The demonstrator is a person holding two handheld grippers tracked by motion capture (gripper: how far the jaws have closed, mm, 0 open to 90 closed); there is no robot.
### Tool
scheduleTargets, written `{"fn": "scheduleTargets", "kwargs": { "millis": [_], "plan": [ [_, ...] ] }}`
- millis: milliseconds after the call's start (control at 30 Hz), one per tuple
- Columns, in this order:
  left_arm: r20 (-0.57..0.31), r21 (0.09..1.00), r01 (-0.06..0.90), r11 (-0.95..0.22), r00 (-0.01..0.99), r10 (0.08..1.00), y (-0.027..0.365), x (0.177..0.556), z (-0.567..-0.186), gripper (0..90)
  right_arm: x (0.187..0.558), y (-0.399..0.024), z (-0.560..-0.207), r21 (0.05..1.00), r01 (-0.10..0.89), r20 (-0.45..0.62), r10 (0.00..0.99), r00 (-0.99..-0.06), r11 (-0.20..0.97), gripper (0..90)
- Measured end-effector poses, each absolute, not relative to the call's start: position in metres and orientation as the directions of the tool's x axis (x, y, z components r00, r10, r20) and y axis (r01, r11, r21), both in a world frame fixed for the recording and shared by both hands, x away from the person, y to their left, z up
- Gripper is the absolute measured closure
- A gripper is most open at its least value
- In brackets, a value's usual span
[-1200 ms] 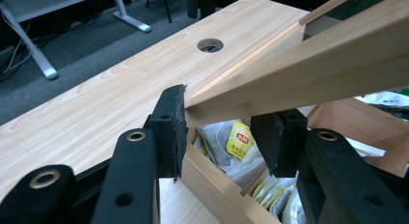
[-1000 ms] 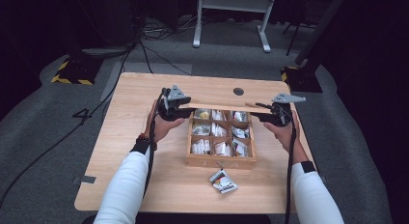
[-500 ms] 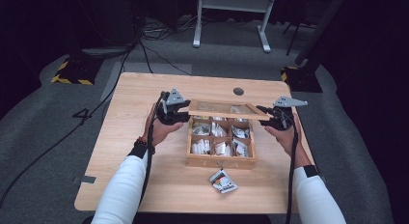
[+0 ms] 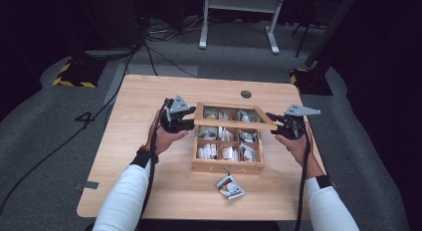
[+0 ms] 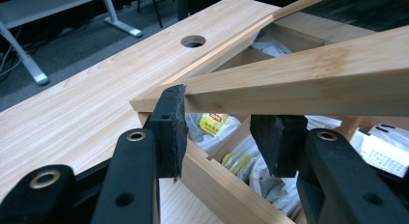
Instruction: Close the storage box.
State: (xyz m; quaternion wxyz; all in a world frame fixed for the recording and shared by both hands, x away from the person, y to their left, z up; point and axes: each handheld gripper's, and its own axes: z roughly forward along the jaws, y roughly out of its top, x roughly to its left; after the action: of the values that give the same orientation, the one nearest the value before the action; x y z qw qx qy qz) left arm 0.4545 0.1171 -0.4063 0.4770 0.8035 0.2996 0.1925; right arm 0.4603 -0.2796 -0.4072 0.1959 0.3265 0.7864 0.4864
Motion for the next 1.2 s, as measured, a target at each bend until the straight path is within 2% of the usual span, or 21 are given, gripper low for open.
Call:
{"fn": "scheduleTargets", "kwargs": {
  "millis": [1200],
  "plan": [
    [0.023,0.885,0.273,-0.377,0.783,0.621,0.124,0.423,-0.412,54.1,0.428,-0.284,-0.410,0.891,0.270,-0.038,0.651,-0.758,0.365,58.9]
  ]
}}
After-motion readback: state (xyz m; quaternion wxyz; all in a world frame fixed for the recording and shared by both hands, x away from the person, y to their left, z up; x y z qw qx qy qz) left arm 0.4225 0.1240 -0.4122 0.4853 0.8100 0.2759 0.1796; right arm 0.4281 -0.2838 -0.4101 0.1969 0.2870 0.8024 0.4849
